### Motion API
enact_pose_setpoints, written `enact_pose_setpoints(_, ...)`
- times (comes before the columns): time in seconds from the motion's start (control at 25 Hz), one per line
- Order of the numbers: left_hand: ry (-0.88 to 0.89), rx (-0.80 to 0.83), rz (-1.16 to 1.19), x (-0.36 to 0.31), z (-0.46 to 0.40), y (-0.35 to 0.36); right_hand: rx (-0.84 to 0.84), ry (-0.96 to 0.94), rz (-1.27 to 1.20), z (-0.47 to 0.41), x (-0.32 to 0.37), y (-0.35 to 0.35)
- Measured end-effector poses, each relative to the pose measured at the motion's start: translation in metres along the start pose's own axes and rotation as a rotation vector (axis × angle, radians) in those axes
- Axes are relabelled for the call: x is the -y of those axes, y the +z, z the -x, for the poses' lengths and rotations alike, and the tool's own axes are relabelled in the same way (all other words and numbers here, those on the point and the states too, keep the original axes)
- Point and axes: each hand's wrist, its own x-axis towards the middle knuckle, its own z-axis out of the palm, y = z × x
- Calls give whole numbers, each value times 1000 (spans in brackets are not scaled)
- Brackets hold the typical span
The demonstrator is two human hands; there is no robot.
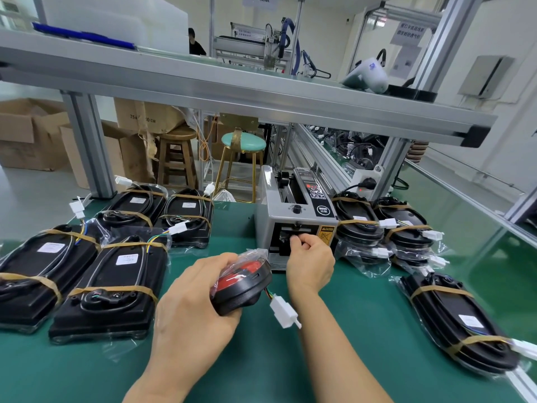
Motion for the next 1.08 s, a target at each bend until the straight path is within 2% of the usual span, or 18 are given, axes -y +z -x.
enact_pose_setpoints(0.2,7,3,-6,2,2,0,4,66,-49,1,7,6)
enact_pose_setpoints(0.32,18,5,-5,0,2,1,82,69,-81,-4,7,4)
enact_pose_setpoints(0.52,8,-29,23,-2,2,-1,219,76,-461,-6,-12,-20)
enact_pose_setpoints(0.6,9,-34,22,-2,1,-1,260,40,-496,-10,-21,-33)
enact_pose_setpoints(0.76,1,-14,-8,-3,-1,2,376,-18,-435,-13,-23,-35)
enact_pose_setpoints(0.88,-20,4,-19,-4,-3,2,531,-123,-95,-9,-21,-26)
enact_pose_setpoints(0.96,-23,5,-15,-4,-2,2,485,-130,55,-8,-22,-23)
enact_pose_setpoints(1.08,-24,1,-15,-6,-3,2,482,-116,-31,-1,-16,-17)
